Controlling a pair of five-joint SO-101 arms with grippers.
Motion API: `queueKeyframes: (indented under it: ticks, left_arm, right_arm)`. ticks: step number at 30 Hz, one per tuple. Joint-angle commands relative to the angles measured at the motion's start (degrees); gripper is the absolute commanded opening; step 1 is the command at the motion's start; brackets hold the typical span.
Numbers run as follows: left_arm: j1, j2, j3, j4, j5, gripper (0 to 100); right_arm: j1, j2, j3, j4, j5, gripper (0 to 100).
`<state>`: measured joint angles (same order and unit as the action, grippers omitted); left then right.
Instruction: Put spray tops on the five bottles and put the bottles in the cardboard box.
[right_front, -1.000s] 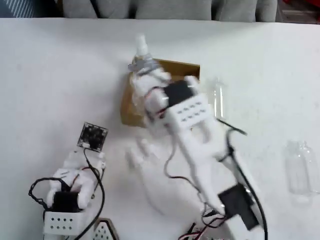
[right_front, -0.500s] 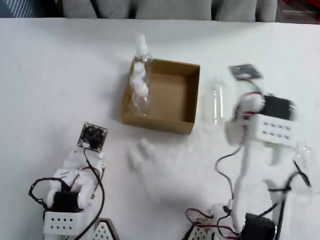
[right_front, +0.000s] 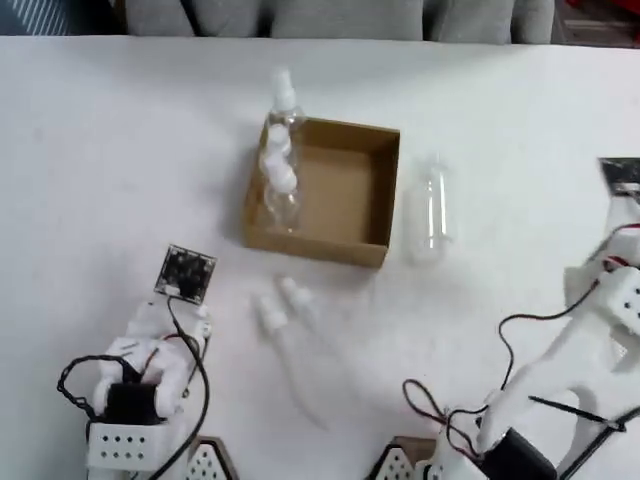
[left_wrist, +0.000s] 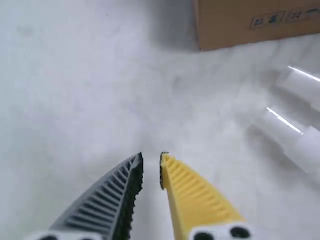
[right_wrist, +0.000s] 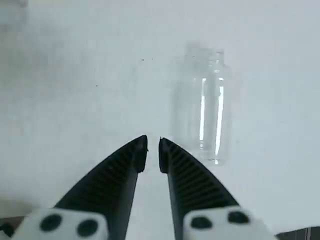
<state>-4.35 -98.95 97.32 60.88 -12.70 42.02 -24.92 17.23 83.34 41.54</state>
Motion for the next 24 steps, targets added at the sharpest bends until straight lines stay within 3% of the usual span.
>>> queueKeyframes:
  ticks: [1, 4, 8, 13, 19, 24]
  left_arm:
    - [0.31, -0.92, 0.0, 0.44, -0.44, 8]
    - [0.31, -0.92, 0.0, 0.44, -0.44, 8]
    - [0.31, -0.92, 0.0, 0.44, -0.44, 8]
    - [0.31, -0.92, 0.0, 0.44, -0.44, 8]
    - [0.31, -0.92, 0.0, 0.44, -0.44, 8]
    - [0.31, -0.92, 0.0, 0.44, -0.44, 8]
  right_arm:
    - [5.76, -1.63, 0.0, -4.88, 2.81, 6.2]
    - [8.92, 0.22, 2.2, -8.04, 5.1, 12.2]
    - [10.51, 5.85, 3.43, -13.41, 5.54, 12.6]
    - [9.27, 14.46, 3.16, -20.09, 7.65, 13.1]
    - [6.99, 20.44, 3.08, -20.79, 12.04, 14.0]
    - [6.11, 21.58, 3.08, -20.79, 11.87, 24.7]
